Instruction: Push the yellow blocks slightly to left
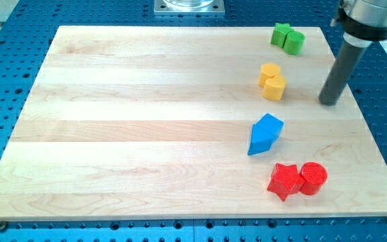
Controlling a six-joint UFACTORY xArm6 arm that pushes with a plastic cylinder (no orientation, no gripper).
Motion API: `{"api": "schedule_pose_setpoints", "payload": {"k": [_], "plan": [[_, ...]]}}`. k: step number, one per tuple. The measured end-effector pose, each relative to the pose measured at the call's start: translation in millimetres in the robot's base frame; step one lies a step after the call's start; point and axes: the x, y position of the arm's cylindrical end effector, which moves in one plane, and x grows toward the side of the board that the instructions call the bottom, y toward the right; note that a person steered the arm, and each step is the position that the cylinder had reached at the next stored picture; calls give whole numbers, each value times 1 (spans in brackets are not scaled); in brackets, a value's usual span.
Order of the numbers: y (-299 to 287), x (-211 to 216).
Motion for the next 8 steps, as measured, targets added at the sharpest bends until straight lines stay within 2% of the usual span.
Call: {"api": "schedule_pose_setpoints", "payload": {"k": [1, 2, 3, 4, 7, 8], "plan": [[1, 0], [-40, 0], [-78, -23], [-83, -52], [-76, -96], [-130, -98]]}}
